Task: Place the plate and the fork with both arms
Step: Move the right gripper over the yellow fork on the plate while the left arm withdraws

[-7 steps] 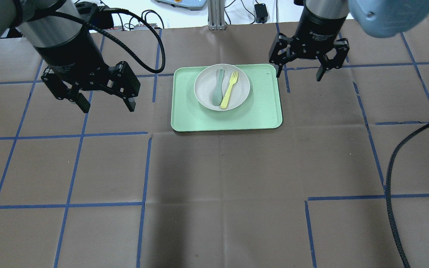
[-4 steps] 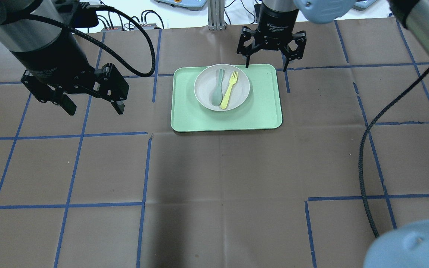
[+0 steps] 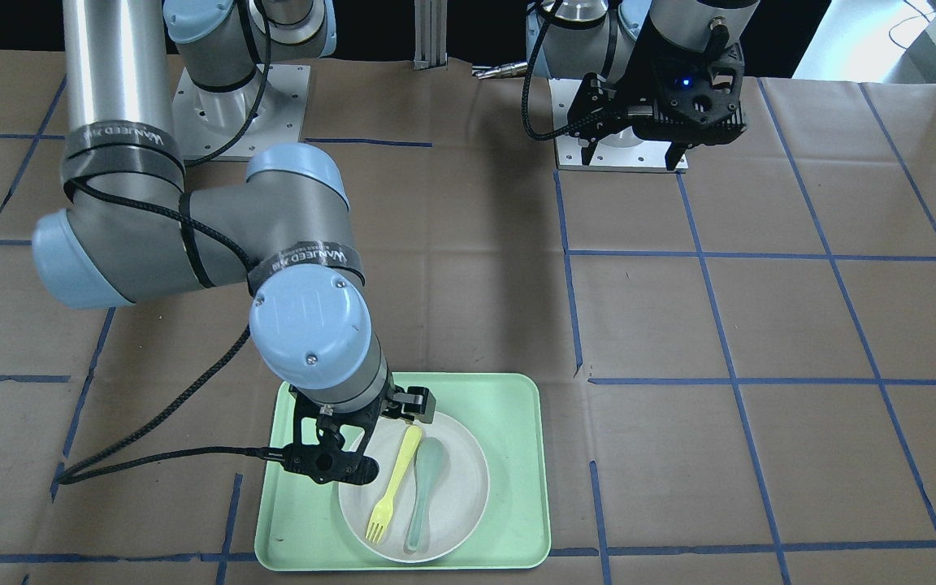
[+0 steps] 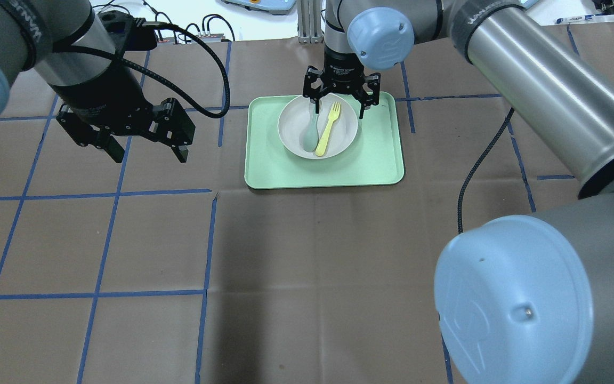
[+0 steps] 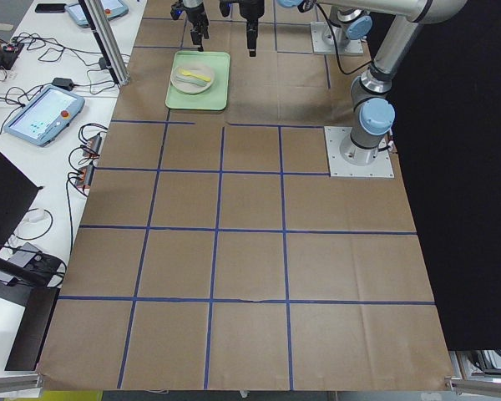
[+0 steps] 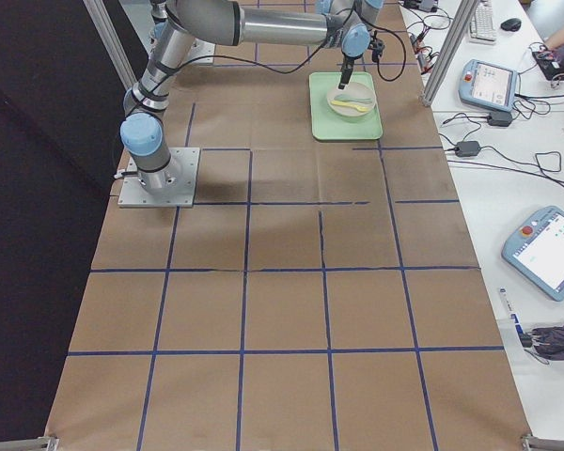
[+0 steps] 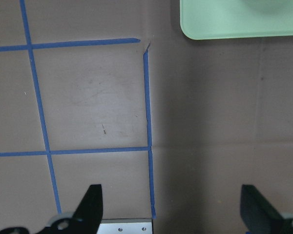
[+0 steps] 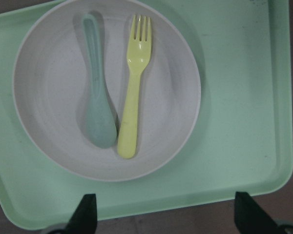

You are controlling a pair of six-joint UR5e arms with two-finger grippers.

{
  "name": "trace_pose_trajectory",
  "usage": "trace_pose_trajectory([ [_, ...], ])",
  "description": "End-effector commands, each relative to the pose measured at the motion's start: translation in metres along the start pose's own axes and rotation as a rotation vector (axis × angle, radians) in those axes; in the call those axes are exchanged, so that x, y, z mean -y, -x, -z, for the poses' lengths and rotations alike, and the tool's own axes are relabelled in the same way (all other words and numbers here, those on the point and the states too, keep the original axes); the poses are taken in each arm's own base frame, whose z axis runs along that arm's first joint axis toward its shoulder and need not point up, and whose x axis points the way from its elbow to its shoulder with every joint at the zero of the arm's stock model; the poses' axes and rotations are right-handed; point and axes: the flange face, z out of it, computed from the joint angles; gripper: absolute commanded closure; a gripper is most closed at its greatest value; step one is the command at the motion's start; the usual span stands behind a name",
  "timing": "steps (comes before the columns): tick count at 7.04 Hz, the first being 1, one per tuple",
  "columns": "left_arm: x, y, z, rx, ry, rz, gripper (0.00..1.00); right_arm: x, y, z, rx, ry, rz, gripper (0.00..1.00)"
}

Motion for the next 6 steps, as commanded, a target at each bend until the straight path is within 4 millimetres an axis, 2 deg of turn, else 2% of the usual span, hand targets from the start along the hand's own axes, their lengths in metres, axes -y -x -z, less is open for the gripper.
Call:
trace_pose_trajectory([
  [1, -0.001, 0.0, -0.007, -0.001, -0.011, -0.001, 0.0, 0.018, 0.009, -0.041, -0.008, -0.023, -0.025, 0.0],
  [2, -0.001, 0.0, -0.006, -0.001, -0.012, -0.001, 0.0, 0.024, 0.011, -0.053, -0.018, -0.038, -0.023, 0.01],
  [5, -0.003, 0.0, -0.008, -0.001, -0.009, -0.001, 0.0, 0.036, 0.013, -0.07, -0.022, -0.084, -0.022, 0.33],
  [6, -0.002, 0.0, -0.009, -0.002, -0.008, -0.001, 0.0, 0.036, 0.014, -0.069, -0.022, -0.085, -0.021, 0.35],
])
